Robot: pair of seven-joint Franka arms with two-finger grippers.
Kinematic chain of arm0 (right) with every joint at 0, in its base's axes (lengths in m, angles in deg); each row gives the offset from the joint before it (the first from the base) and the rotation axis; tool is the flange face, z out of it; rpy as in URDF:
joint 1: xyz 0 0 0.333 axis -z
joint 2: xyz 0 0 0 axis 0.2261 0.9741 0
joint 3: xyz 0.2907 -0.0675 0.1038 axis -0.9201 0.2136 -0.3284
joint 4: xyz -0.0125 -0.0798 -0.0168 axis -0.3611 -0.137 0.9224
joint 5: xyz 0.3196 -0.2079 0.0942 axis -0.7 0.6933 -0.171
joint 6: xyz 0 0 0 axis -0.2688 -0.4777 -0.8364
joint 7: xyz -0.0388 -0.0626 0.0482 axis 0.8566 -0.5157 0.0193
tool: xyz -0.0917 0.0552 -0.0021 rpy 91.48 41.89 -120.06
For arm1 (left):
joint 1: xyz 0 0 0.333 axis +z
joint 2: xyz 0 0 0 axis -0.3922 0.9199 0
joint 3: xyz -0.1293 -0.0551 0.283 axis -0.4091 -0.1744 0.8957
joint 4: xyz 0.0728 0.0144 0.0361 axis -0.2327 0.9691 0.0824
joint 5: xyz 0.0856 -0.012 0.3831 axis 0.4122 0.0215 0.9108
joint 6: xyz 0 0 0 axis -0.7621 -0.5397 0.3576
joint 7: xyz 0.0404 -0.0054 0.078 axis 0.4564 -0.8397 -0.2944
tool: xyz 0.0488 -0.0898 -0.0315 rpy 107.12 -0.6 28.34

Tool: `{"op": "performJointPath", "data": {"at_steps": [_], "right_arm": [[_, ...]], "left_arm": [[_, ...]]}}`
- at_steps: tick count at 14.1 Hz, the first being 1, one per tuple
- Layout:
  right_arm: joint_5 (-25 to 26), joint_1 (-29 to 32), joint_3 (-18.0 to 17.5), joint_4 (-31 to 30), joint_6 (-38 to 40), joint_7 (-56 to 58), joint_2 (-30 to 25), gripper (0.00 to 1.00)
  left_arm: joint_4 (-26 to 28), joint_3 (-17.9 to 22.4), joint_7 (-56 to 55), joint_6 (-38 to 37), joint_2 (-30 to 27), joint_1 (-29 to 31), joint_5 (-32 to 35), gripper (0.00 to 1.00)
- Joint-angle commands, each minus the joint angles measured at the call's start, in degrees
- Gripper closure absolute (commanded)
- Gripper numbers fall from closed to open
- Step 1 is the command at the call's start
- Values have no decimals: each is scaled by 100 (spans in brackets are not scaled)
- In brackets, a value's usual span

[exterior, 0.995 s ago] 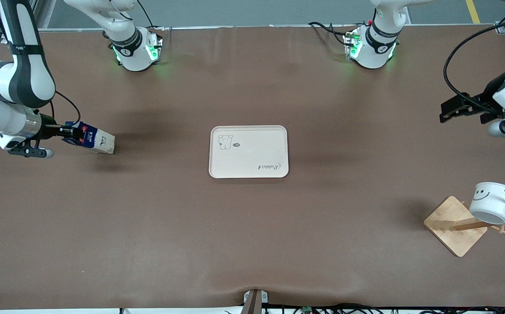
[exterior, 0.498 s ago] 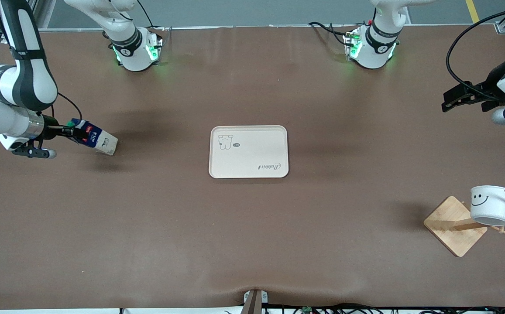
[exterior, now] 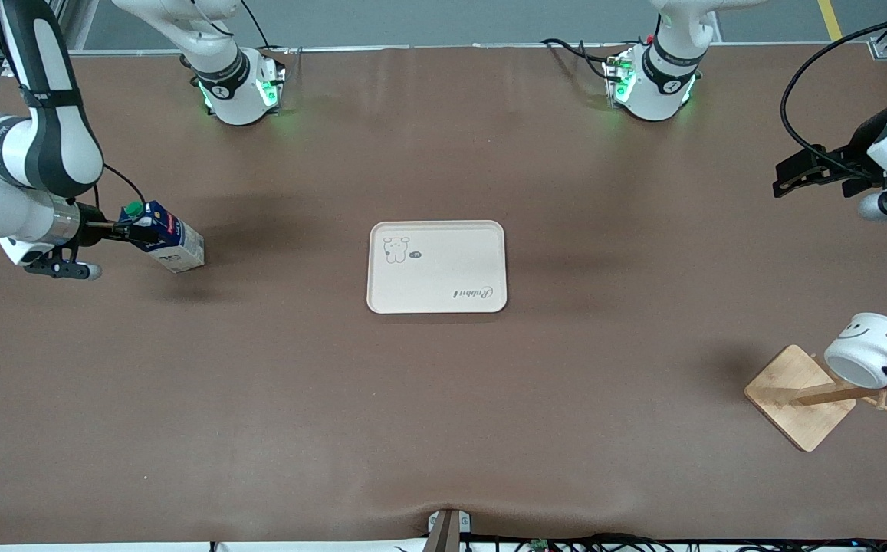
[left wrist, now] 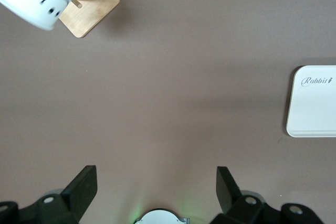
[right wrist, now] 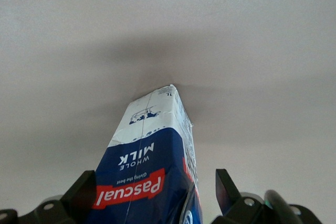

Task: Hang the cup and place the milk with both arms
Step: 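Lower the milk carton onto the table with the right gripper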

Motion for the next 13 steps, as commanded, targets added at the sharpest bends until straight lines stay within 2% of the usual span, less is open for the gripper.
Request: {"op": "performJointPath", "data": {"at_steps": [1, 4, 9, 11, 13], "right_arm": [[64, 62, -59, 34, 6, -14, 7, 0], [64, 45, -59, 384, 110, -6, 42, 0], [-15, -95, -94, 1403, 112, 47, 524, 0], [-33, -122, -156, 2428, 128, 73, 936, 0], [115, -96, -419, 3545, 897, 74, 1114, 0]], "left_arm": [[56, 25, -20, -81, -146, 19, -19, 0], [48, -19, -55, -81, -181, -7, 235, 0], [109, -90, -64, 24, -357, 10, 271, 0], [109, -99, -64, 42, -357, 10, 271, 0], [100, -107, -64, 42, -400, 10, 271, 0]]}}
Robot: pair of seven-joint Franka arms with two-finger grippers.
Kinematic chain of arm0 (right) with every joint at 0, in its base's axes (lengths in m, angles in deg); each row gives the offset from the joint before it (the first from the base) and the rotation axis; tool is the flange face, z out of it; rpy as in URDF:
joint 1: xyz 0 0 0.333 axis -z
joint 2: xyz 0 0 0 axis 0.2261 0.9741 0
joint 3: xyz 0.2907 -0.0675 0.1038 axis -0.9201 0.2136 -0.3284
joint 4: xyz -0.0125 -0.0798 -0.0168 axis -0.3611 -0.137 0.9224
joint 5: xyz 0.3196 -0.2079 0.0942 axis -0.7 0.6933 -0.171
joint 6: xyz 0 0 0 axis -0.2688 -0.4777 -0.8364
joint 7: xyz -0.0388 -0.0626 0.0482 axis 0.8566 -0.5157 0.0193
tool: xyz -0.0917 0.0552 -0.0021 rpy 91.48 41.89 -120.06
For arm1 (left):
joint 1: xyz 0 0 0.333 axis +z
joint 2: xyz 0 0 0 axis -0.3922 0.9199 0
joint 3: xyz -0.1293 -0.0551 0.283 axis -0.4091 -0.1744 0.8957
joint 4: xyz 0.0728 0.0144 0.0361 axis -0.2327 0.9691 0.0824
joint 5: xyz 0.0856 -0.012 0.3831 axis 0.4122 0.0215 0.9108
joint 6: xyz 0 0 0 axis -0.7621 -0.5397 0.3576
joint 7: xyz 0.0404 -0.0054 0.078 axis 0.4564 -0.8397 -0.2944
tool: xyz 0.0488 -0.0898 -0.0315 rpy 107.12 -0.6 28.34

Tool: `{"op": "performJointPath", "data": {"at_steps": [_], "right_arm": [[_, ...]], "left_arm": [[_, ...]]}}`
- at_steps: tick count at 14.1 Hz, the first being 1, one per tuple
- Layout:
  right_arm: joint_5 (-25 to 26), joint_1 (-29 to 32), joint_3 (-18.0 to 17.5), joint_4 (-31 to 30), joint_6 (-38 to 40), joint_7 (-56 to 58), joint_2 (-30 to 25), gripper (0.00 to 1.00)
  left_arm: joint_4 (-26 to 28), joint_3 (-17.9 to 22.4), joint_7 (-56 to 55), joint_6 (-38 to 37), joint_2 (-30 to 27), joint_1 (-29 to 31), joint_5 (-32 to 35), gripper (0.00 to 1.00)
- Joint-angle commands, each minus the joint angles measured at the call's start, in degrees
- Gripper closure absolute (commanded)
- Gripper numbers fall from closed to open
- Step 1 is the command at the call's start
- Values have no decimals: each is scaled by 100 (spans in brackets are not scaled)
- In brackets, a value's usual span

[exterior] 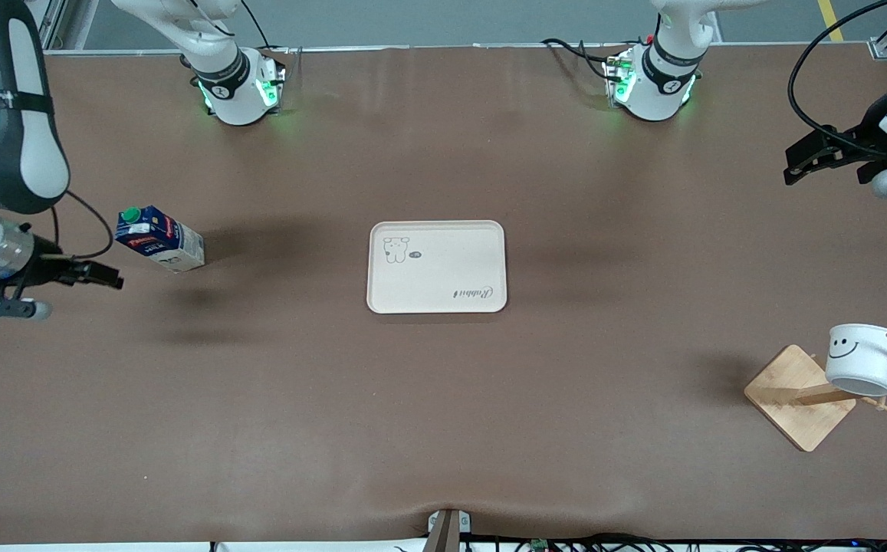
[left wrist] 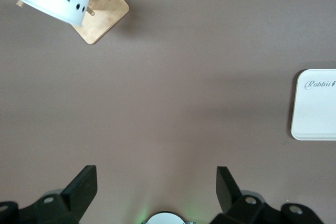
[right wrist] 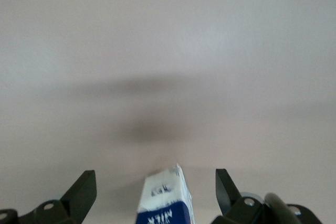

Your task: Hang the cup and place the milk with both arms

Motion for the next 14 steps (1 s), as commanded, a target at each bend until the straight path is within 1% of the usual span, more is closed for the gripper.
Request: {"op": "performJointPath", "data": {"at_steps": [1, 2, 3, 4, 5, 6, 8, 10, 11, 14], "right_arm": [[223, -6, -202, 1836, 1167, 43, 465, 0], [285, 2, -238, 2347, 1572, 34, 509, 0], [251, 20, -247, 2787, 1793, 34, 536, 0], [190, 29, -255, 2965, 1935, 26, 510, 0], [181, 20, -290, 2993, 2197, 26, 405, 0], [198, -24, -273, 3002, 2539, -9, 143, 0], [215, -68, -378, 2976, 2919, -18, -349, 0], [216, -59, -361, 2766, 3253, -45, -833, 0], [216, -59, -352, 2521, 3324, -53, -1114, 0], [207, -42, -326, 1328, 3124, -54, -2072, 0]], "left_arm": [[128, -62, -64, 46, -188, 14, 113, 0], [128, -71, -82, 37, -188, 14, 113, 0], [128, -71, -186, 37, -188, 23, 113, 0], [128, -71, -344, 11, -188, 6, 113, 0], [119, -89, -398, 2, -197, -3, 113, 0], [110, -141, -390, -7, -197, 5, 113, 0], [119, -159, -381, -24, -197, -3, 156, 0], [128, -220, -363, -42, -188, -3, 279, 0], [119, -238, -363, -59, -188, 5, 280, 0], [110, -247, -346, -86, -188, 5, 280, 0]]}}
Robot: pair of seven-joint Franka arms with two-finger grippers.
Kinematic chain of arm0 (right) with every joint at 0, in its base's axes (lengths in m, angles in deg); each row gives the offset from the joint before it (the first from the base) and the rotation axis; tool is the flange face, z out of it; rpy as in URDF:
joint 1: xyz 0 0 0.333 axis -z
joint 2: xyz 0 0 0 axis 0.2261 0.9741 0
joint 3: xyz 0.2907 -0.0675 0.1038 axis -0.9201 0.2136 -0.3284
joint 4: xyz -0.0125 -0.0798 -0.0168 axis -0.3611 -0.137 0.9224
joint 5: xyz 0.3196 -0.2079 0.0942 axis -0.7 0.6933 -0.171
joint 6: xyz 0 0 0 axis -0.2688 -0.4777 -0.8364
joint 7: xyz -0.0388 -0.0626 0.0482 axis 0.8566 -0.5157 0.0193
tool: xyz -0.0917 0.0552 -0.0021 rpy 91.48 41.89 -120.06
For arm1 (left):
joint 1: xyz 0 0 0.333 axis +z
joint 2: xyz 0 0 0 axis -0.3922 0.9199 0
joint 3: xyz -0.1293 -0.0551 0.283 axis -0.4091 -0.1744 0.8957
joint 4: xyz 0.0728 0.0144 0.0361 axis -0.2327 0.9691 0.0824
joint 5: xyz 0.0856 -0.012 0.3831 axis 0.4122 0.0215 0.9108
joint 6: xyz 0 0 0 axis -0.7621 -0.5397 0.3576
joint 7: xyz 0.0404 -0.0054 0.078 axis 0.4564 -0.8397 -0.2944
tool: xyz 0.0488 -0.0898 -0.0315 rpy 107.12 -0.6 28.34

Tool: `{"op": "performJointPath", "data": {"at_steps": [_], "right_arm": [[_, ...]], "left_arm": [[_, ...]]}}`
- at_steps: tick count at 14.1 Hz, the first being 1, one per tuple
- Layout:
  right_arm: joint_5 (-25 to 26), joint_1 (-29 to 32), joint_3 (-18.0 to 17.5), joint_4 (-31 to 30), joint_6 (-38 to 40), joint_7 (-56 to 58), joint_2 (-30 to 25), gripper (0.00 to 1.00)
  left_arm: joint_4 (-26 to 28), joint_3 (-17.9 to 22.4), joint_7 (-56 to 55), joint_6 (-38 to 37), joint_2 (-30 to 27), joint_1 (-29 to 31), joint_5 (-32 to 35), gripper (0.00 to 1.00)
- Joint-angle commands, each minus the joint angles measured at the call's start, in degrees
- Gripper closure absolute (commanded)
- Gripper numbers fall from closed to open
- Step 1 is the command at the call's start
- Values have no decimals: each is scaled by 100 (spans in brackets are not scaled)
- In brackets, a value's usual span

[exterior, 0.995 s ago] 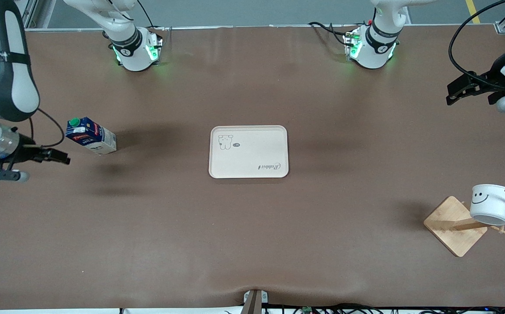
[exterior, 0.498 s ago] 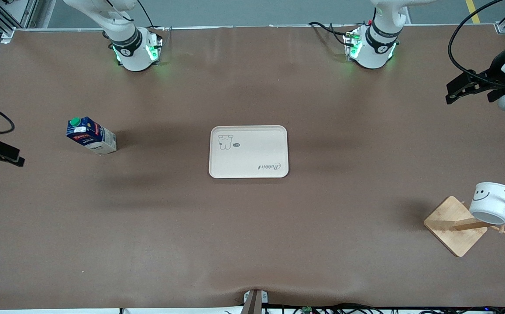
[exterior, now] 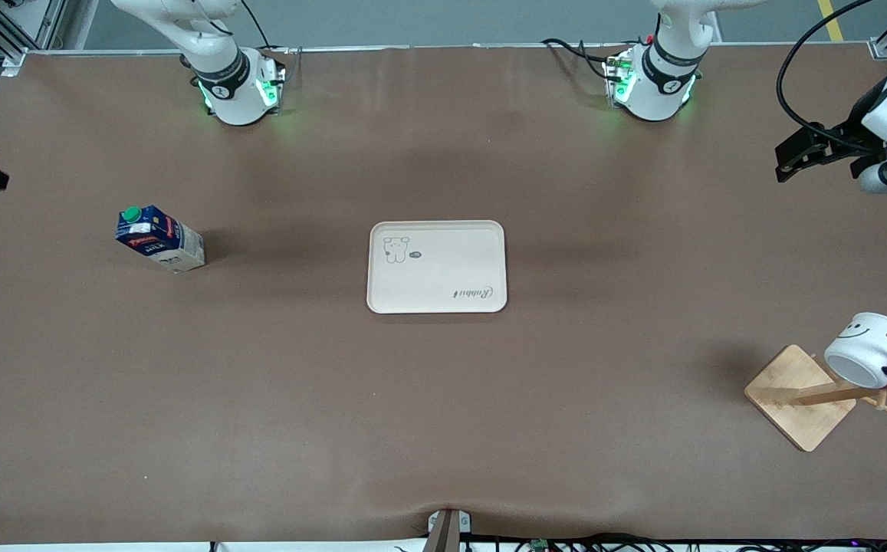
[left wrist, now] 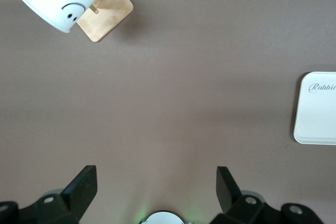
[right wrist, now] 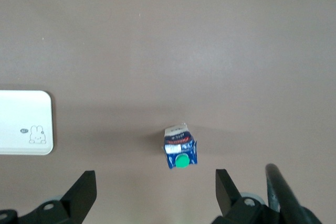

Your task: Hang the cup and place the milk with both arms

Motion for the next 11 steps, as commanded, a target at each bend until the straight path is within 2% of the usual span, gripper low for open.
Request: {"op": "performJointPath", "data": {"at_steps": [1, 5, 8, 11], "right_arm": [[47, 47, 8, -1325, -335, -53, -921, 0], [12, 56, 315, -1503, -204, -36, -914, 0], [3, 21, 316, -1477, -265, -9, -835, 0], [-234, 12, 333, -1477, -213, -9, -756, 0]], "left_arm": [[75, -48, -15, -68, -127, 22, 112, 0], [66, -48, 12, -68, -118, 31, 103, 0], [31, -4, 38, -68, -118, 57, 94, 0], [4, 5, 38, -68, -118, 66, 76, 0]]}}
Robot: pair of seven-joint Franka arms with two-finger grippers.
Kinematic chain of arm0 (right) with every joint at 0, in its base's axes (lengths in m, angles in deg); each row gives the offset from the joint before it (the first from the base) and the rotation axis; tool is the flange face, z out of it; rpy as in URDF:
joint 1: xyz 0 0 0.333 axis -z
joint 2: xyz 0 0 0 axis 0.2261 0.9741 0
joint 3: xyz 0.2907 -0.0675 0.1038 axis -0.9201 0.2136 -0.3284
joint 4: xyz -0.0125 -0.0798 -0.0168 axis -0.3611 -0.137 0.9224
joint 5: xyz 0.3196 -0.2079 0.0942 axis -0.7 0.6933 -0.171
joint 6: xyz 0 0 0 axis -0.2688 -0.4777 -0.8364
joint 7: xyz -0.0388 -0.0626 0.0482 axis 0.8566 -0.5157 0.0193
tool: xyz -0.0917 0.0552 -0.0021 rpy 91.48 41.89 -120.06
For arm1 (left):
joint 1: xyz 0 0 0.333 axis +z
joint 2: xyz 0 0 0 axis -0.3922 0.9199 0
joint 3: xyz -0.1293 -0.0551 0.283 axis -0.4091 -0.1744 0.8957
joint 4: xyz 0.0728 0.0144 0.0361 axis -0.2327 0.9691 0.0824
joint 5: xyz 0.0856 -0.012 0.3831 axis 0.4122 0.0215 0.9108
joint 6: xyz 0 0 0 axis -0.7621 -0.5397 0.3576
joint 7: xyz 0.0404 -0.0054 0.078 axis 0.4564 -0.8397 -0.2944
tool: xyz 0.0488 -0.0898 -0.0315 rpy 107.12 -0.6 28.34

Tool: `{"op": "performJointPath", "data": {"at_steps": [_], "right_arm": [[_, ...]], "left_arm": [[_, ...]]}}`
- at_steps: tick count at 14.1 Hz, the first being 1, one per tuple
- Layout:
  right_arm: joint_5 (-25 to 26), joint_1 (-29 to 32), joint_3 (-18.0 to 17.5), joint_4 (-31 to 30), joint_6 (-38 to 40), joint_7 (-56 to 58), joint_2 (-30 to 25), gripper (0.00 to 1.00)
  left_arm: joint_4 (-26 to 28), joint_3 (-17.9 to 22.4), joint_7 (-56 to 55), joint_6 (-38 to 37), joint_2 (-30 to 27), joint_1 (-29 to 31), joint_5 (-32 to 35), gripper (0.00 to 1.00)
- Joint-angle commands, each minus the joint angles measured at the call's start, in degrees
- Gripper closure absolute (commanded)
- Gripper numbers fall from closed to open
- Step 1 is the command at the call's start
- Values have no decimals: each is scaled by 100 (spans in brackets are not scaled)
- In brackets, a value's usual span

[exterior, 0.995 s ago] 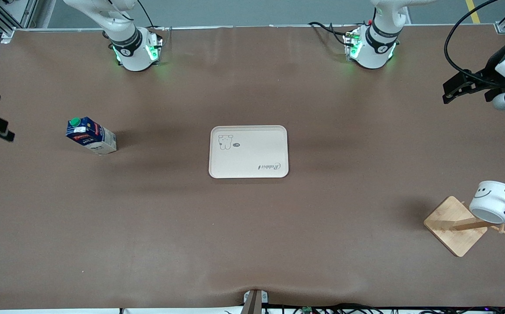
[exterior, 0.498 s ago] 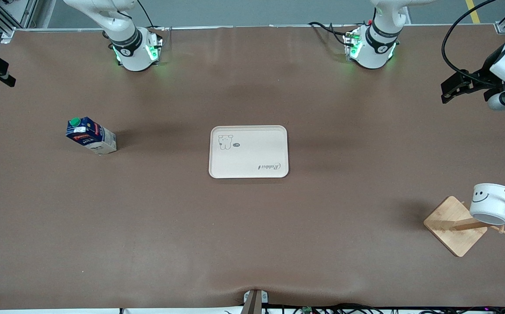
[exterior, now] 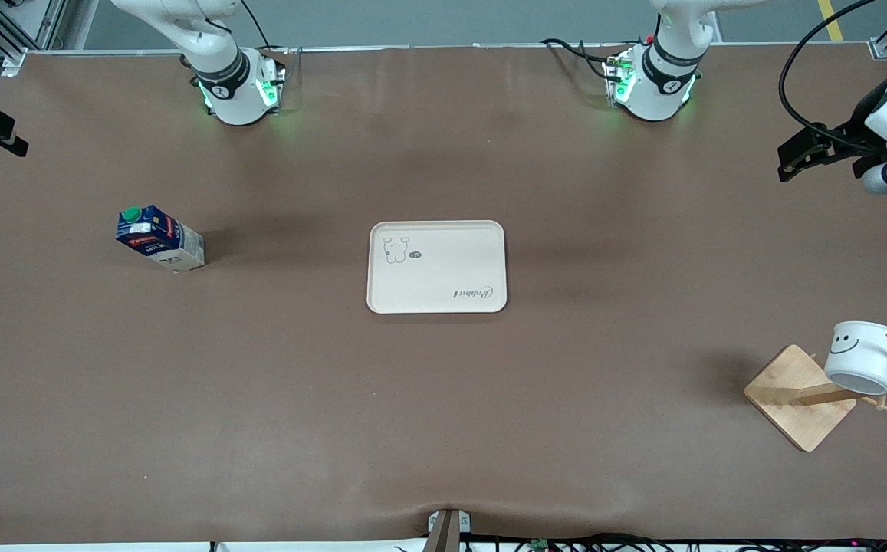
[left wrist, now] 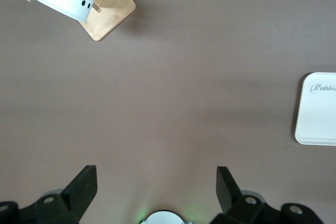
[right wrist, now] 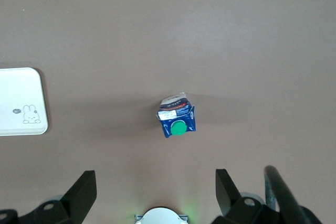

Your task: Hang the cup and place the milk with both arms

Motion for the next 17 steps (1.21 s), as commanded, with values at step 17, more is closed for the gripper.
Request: {"op": "performJointPath", "data": {"at_steps": [17], "right_arm": [[-72, -5, -33, -35, 26, -35, 34, 0]], "left_arm": [[-115, -60, 20, -59, -30, 15, -32, 0]]}}
